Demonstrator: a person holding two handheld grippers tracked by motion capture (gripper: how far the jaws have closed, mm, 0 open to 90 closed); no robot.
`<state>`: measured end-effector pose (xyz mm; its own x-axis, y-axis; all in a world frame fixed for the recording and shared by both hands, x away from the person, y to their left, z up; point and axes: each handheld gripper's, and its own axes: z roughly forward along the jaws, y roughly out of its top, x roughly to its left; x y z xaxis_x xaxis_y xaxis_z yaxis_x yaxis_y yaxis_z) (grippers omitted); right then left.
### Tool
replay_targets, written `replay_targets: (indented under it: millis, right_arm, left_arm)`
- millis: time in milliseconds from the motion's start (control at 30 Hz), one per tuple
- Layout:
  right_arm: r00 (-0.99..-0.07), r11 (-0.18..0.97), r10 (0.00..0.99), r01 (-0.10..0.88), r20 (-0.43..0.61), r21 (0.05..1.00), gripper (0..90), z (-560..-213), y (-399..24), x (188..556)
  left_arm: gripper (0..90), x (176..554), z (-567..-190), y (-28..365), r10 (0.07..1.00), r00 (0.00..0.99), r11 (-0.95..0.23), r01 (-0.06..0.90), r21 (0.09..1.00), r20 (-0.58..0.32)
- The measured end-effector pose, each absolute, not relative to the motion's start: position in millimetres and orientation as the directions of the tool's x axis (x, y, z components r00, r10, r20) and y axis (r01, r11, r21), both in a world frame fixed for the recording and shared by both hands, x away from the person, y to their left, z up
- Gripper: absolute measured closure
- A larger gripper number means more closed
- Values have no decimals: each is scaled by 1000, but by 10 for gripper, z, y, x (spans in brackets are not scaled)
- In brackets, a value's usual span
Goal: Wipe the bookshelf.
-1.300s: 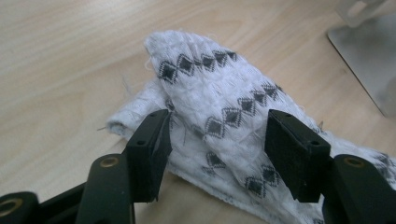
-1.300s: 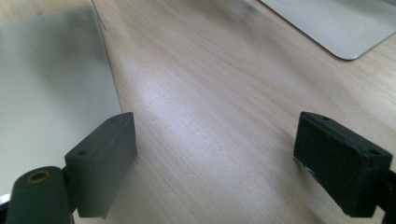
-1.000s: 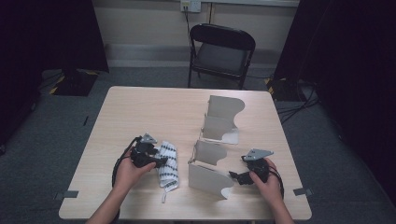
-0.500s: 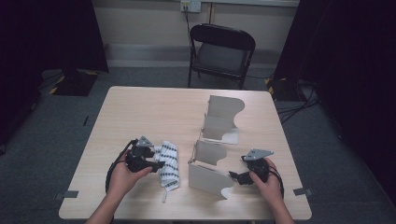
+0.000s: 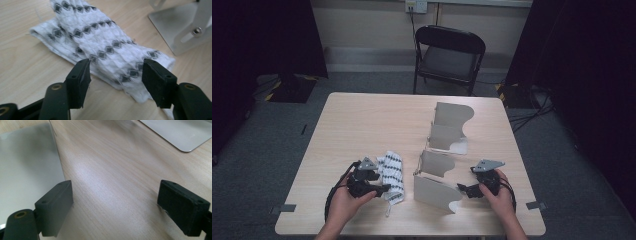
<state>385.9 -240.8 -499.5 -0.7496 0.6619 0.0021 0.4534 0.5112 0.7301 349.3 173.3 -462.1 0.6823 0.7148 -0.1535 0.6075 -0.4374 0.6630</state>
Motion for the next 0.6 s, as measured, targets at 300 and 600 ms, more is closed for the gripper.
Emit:
replay_targets:
  millis: [300,600]
  right_arm:
    - [-751,511,660,454,5,730,124,-4995,-2408,3863]
    - [-752,513,659,453,4,729,123,-4995,-2404,3871]
  left_arm:
    - [427,3449,-4764,1651,709,689,-473,625,621,-153]
    - [450,3450,-4770,1726,722,685,-510,622,594,-98]
